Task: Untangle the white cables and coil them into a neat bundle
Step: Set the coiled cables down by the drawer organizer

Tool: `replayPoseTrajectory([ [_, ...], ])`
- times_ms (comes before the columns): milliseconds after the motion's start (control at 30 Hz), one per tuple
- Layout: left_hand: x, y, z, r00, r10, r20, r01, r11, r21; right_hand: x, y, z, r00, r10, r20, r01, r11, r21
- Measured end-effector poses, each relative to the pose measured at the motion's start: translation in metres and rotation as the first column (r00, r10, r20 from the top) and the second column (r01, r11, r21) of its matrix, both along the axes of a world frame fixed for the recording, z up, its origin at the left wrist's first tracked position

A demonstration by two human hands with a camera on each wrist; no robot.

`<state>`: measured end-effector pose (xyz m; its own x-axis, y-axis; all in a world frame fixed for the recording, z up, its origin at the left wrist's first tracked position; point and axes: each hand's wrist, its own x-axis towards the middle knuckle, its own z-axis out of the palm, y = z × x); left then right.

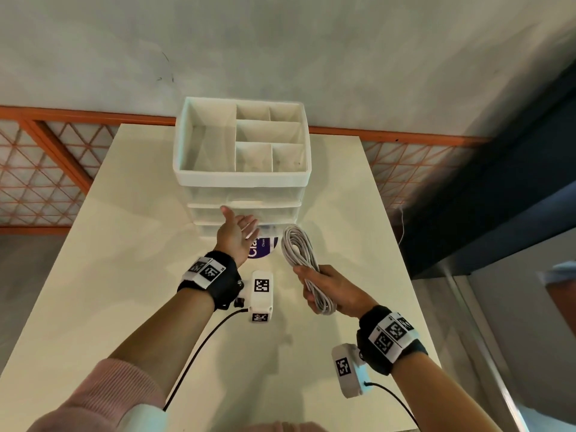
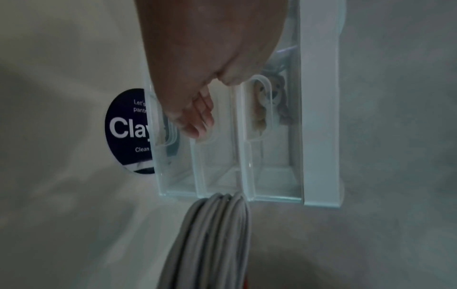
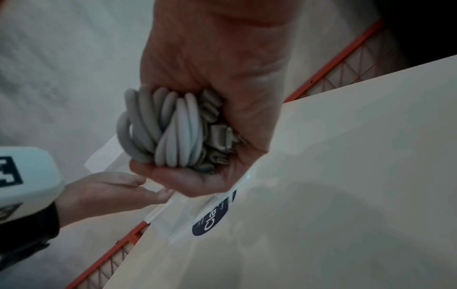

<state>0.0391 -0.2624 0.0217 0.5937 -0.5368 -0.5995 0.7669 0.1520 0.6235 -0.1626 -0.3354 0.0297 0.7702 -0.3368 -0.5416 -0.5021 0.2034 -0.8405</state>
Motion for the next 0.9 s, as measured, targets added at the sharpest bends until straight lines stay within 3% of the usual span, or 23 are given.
replayPoseTrajectory([
  [200, -0.011, 0.013, -0.008, 0.994, -0.056, 0.095, 0.049, 0.996, 0.076, 0.003, -0.009, 0.014, 0.998, 0.067, -0.012, -0.068, 0.995, -0.07],
  [433, -0.032, 0.046, -0.018, 0.988, -0.108, 0.114, 0.095, 0.989, 0.11, 0.047, -0.012, 0.063, 0.946, 0.323, -0.026, -0.322, 0.929, -0.179],
  [567, -0.036, 0.059, -0.015, 0.982, -0.151, 0.116, 0.142, 0.986, 0.083, 0.09, -0.011, 0.069, 0.883, 0.434, -0.182, -0.468, 0.846, -0.256],
  [700, -0.038, 0.064, -0.012, 0.981, -0.161, 0.111, 0.153, 0.985, 0.078, 0.125, -0.016, 0.06, 0.803, 0.469, -0.369, -0.568, 0.789, -0.235],
  [900, -0.038, 0.063, -0.01, 0.977, -0.179, 0.113, 0.17, 0.982, 0.084, 0.14, -0.034, 0.05, 0.771, 0.411, -0.487, -0.525, 0.842, -0.122],
])
